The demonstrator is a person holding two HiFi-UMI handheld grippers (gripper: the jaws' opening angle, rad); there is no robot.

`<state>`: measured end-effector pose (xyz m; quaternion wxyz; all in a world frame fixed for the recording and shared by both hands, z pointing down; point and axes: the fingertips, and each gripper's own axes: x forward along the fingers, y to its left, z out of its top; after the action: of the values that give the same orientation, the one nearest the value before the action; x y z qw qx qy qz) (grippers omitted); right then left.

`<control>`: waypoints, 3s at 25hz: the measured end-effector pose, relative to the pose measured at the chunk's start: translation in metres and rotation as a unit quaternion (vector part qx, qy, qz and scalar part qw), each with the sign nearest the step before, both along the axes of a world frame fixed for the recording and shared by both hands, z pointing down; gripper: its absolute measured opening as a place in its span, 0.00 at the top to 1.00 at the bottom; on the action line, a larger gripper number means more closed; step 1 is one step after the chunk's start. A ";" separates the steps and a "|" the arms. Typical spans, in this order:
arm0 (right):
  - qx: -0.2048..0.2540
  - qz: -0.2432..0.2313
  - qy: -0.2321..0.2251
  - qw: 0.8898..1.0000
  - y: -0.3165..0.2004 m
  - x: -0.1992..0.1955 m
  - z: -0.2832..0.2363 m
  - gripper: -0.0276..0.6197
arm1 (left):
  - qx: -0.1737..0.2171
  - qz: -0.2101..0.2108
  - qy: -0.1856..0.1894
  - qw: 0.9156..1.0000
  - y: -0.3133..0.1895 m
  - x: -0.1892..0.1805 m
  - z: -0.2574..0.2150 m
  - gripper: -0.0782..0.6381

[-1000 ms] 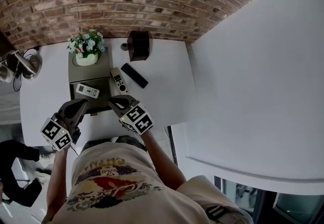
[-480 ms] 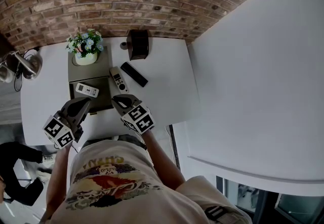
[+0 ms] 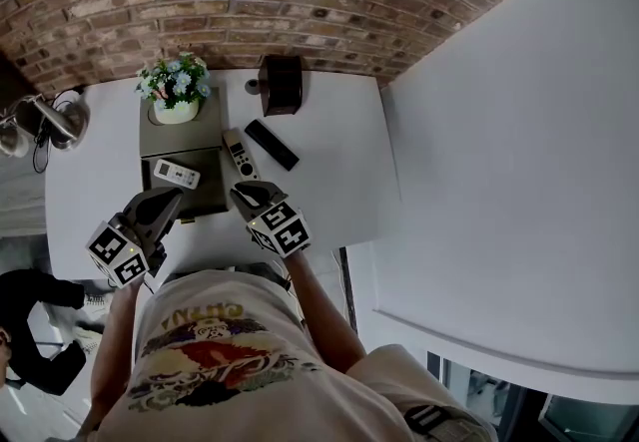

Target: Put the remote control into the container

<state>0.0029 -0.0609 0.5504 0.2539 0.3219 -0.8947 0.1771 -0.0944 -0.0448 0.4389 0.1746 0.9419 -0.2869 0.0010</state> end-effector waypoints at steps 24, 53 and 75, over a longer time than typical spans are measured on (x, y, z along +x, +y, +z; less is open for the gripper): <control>-0.028 0.012 0.041 0.999 -0.032 0.022 0.065 0.69 | -0.041 -0.028 -0.022 0.999 -0.005 -0.002 0.019 0.88; -0.107 0.039 0.125 0.986 -0.085 0.039 0.159 0.55 | -0.105 -0.060 -0.012 0.993 -0.032 -0.023 0.067 0.88; -0.111 0.036 0.162 0.980 -0.095 0.034 0.171 0.52 | -0.119 -0.072 -0.009 0.990 -0.035 -0.024 0.074 0.88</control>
<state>0.0370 -0.1557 0.7219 0.4231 0.3483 -0.8042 0.2299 -0.1189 -0.0794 0.5126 0.2826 0.8914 -0.3530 0.0311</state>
